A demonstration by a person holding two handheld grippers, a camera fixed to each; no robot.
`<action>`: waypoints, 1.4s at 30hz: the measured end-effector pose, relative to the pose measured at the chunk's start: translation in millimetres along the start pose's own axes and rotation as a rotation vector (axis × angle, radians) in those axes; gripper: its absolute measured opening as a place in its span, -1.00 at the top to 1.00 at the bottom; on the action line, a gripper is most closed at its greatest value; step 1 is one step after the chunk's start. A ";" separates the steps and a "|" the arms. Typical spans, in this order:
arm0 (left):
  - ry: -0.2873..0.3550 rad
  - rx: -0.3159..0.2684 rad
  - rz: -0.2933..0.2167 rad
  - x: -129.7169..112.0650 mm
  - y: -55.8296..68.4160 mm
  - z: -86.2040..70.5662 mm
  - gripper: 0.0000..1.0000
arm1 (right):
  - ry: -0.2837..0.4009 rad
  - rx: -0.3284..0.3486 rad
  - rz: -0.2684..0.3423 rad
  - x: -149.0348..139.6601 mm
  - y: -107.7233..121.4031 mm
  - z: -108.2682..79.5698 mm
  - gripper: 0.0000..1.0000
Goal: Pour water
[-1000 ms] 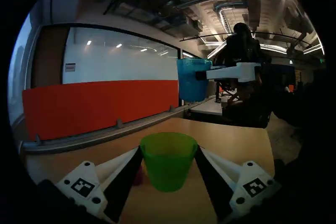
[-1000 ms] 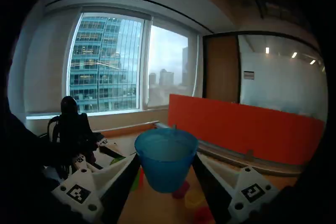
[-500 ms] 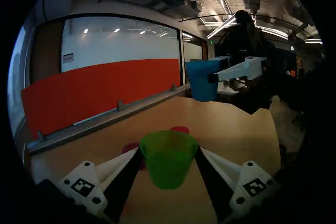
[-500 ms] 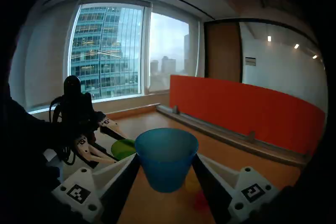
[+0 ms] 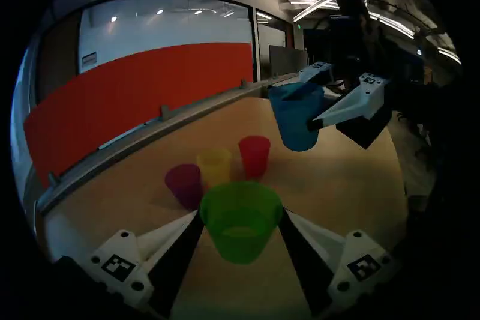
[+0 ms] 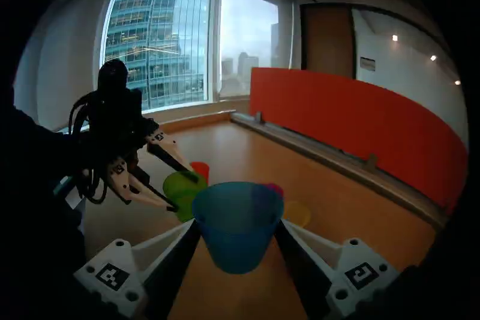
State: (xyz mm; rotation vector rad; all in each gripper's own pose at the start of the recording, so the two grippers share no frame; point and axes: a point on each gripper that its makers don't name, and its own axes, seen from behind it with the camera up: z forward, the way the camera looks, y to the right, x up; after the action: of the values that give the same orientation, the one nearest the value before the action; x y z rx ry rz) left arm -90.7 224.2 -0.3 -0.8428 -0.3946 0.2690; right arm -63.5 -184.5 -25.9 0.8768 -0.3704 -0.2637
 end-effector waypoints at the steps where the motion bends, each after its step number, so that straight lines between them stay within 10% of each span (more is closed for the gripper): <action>1: -0.013 -0.003 0.000 -3.7 0.4 1.3 -0.73 | -0.011 0.003 -0.001 -4.5 -0.4 1.8 -0.76; 23: -0.213 -0.071 0.025 -56.3 5.7 24.9 -0.73 | -0.218 0.078 -0.014 -86.0 -17.9 43.8 -0.77; 42: -0.235 -0.103 0.007 -71.6 9.0 31.6 -0.73 | -0.305 0.095 -0.022 -127.2 -19.6 60.4 -0.76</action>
State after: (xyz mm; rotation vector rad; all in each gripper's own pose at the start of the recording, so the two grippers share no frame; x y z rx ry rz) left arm -169.4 223.7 -4.8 -0.9165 -0.6292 0.3586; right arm -205.4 -191.2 -32.4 0.9358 -0.6609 -0.4050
